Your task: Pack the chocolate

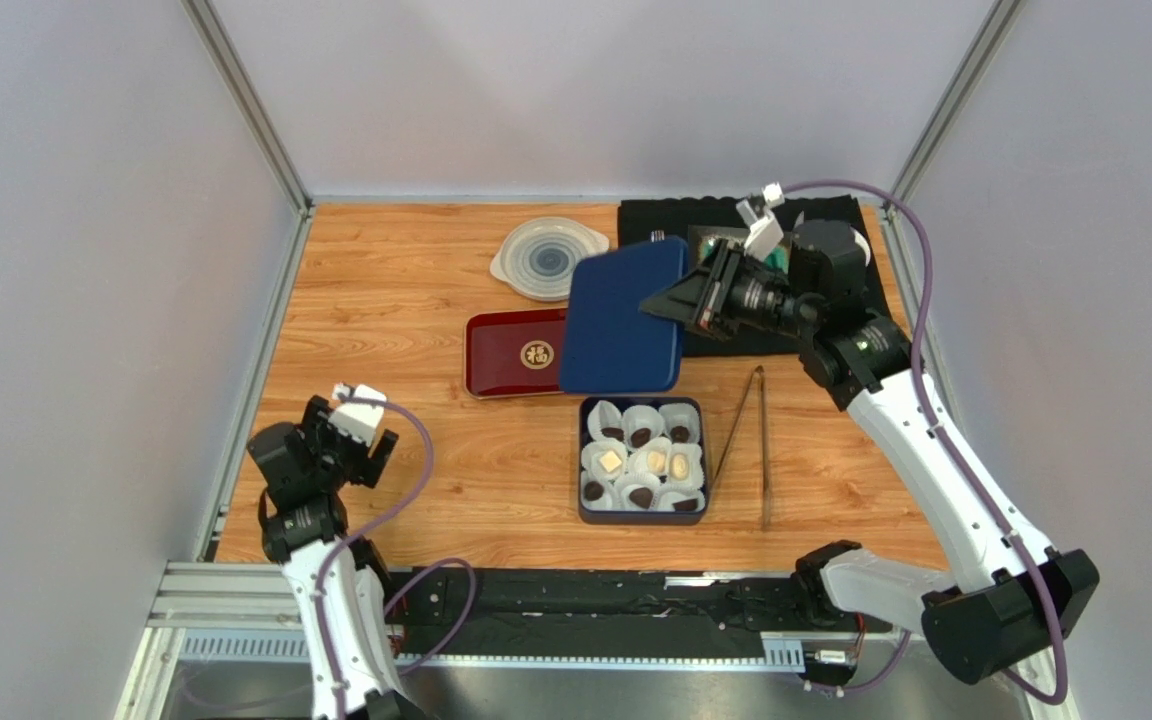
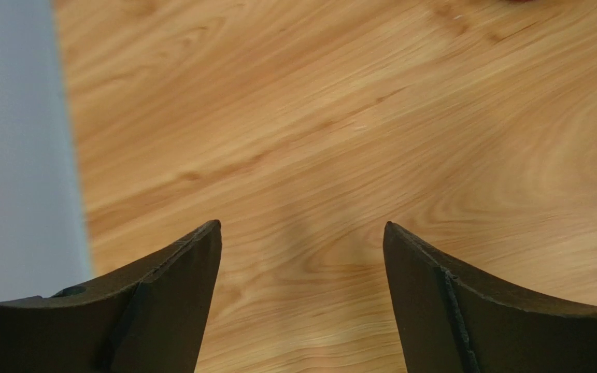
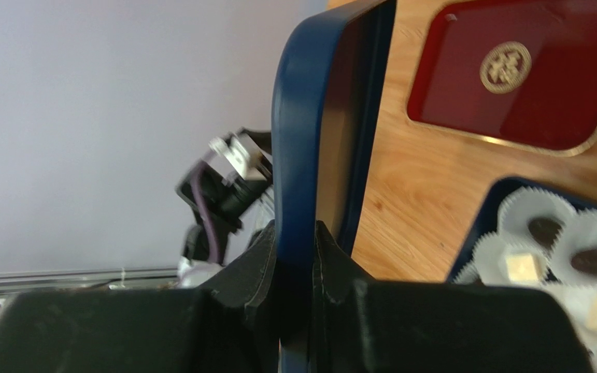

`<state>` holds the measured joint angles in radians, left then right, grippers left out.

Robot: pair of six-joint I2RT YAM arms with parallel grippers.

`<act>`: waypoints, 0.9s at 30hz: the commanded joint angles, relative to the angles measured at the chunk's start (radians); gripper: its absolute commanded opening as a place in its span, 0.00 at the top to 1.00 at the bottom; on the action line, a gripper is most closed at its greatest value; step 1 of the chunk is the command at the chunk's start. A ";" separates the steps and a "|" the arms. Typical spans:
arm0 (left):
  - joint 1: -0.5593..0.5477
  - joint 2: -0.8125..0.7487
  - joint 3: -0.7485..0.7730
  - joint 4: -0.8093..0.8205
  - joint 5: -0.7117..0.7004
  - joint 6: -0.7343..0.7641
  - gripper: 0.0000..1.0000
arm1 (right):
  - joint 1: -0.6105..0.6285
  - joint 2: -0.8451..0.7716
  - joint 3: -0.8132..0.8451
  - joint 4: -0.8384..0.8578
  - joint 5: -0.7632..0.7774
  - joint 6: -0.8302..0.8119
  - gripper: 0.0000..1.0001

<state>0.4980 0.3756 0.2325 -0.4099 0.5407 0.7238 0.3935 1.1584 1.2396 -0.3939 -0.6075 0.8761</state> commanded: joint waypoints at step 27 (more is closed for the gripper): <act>-0.544 0.425 0.234 0.266 -0.174 -0.535 0.08 | -0.156 -0.002 -0.589 0.397 -0.322 0.037 1.00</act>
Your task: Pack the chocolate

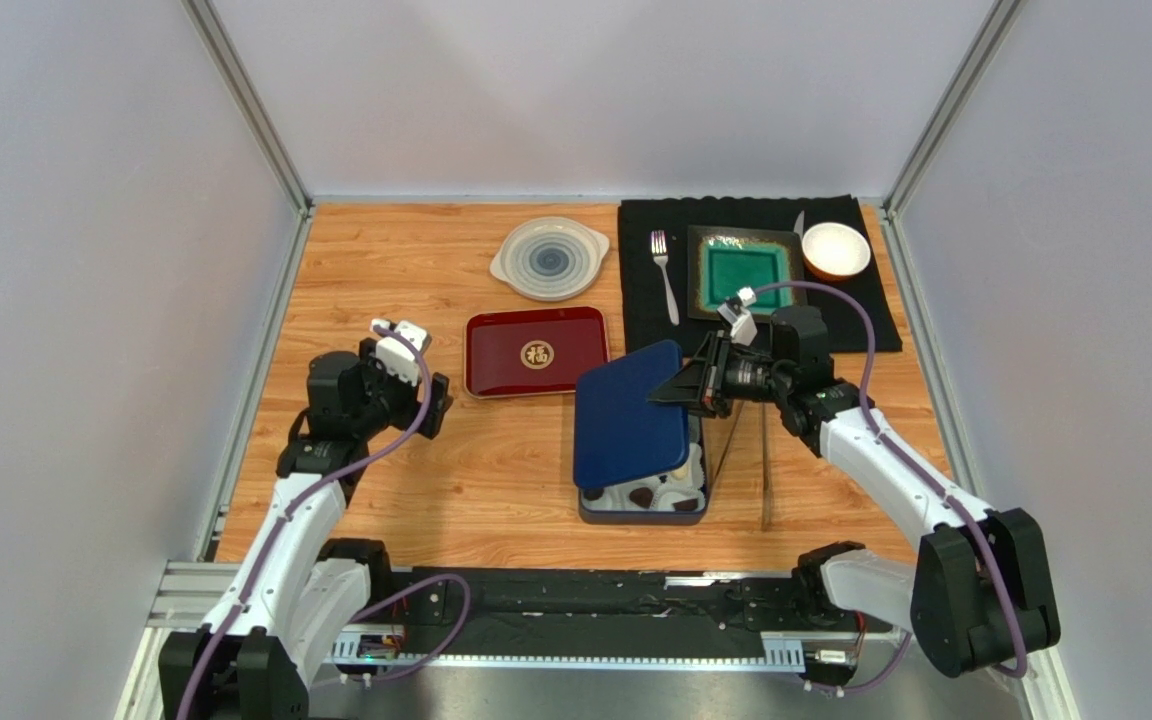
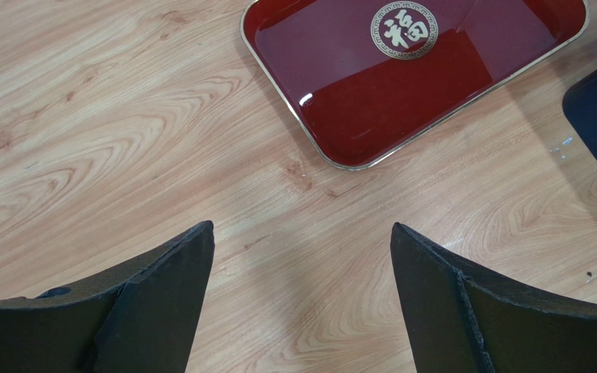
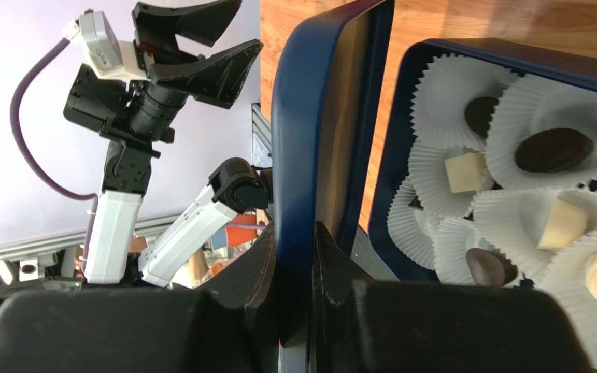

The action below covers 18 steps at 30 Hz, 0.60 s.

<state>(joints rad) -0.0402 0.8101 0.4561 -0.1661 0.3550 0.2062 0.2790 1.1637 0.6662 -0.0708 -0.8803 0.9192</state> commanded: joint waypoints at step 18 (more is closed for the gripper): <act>-0.006 -0.025 0.036 -0.009 0.018 -0.018 0.07 | -0.124 0.028 -0.137 -0.067 -0.075 -0.156 0.96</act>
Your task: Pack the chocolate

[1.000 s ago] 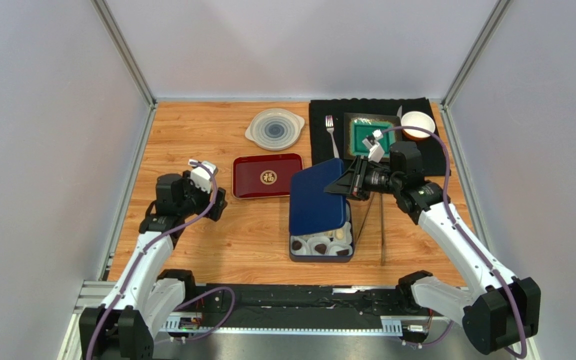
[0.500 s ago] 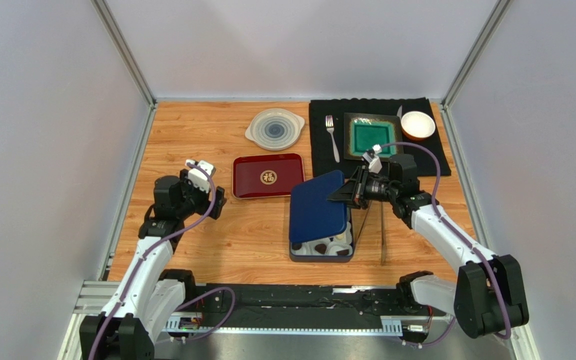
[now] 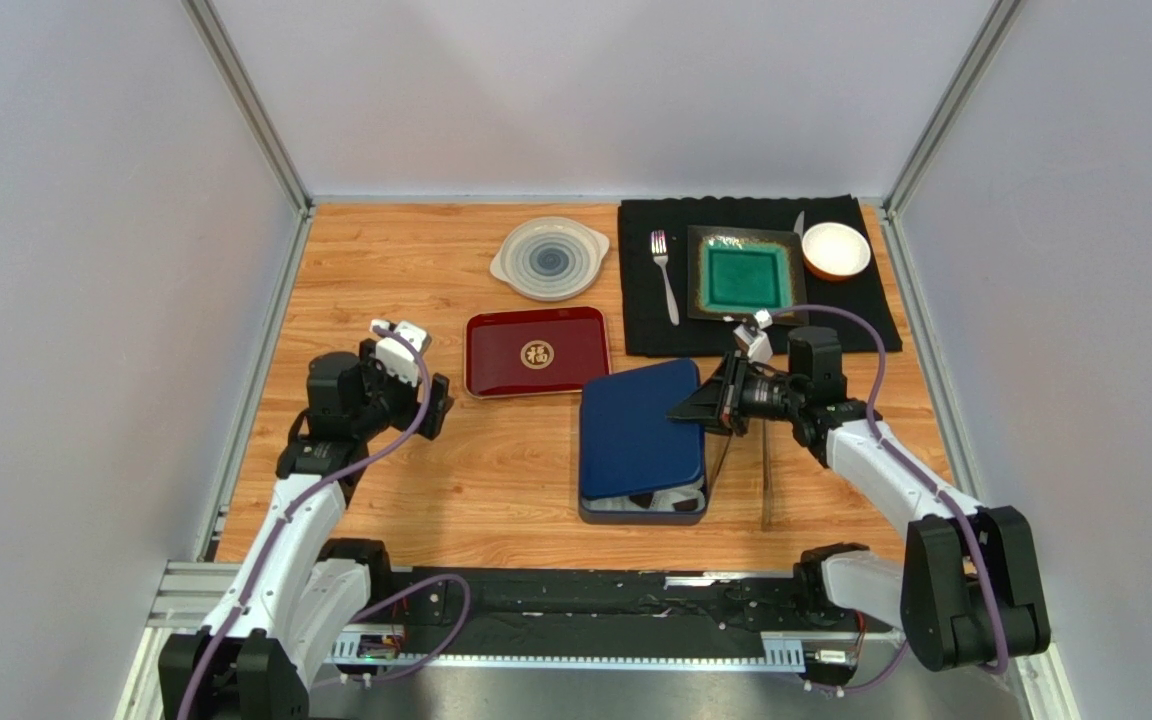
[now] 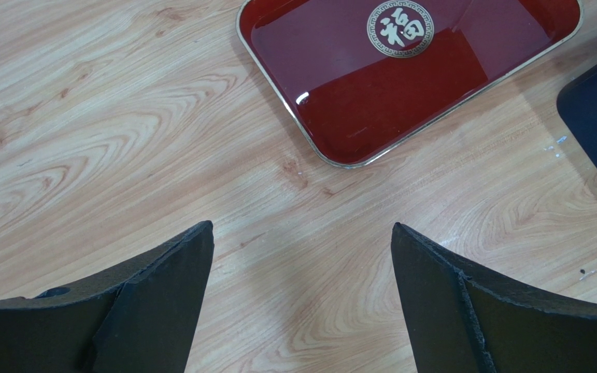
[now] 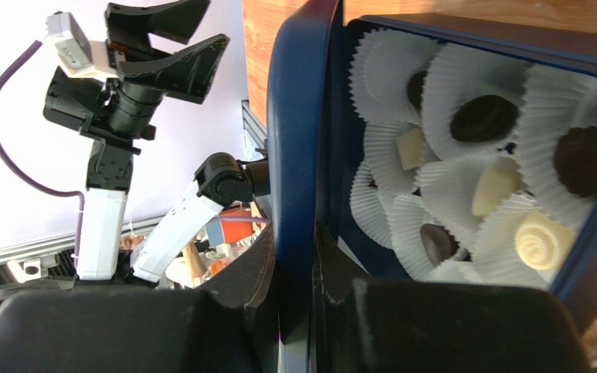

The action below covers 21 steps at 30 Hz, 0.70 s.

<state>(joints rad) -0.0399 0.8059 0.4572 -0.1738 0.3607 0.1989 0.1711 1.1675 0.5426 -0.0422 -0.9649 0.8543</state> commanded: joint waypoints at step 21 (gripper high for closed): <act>-0.006 -0.034 0.057 -0.020 0.024 -0.010 0.07 | -0.022 0.027 0.051 -0.479 0.250 -0.357 0.51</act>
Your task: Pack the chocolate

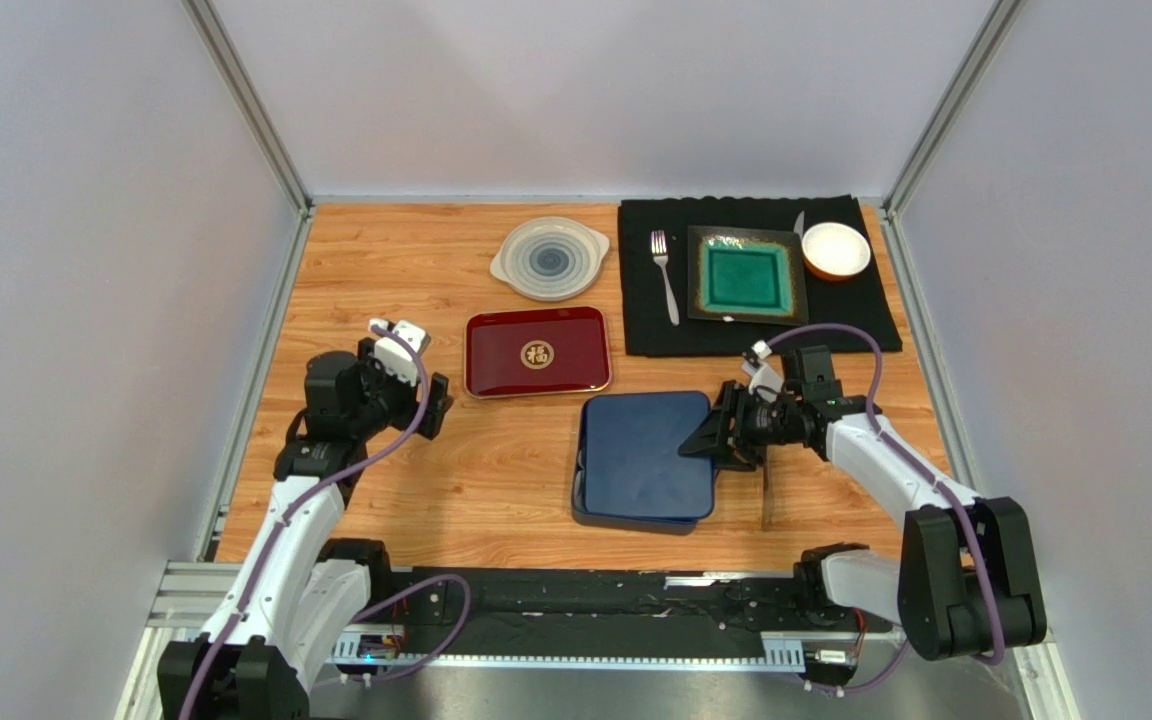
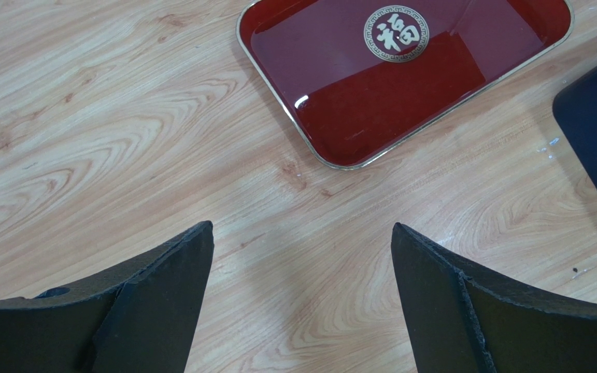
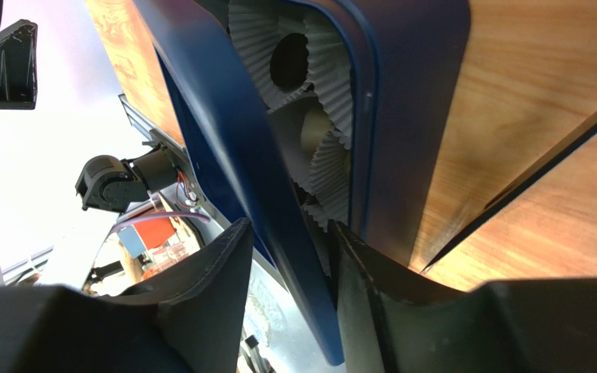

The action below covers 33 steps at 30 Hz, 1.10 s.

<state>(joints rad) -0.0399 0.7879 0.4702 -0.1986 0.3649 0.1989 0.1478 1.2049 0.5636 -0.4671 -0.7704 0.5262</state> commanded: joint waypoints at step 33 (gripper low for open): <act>-0.006 -0.044 0.036 -0.045 -0.035 0.036 0.05 | 0.022 -0.165 0.421 -0.481 0.595 -0.061 0.60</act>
<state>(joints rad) -0.0402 0.7517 0.4706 -0.2337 0.3466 0.2157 0.1509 1.0584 0.9356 -0.9463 -0.2615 0.4709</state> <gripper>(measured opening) 0.949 0.493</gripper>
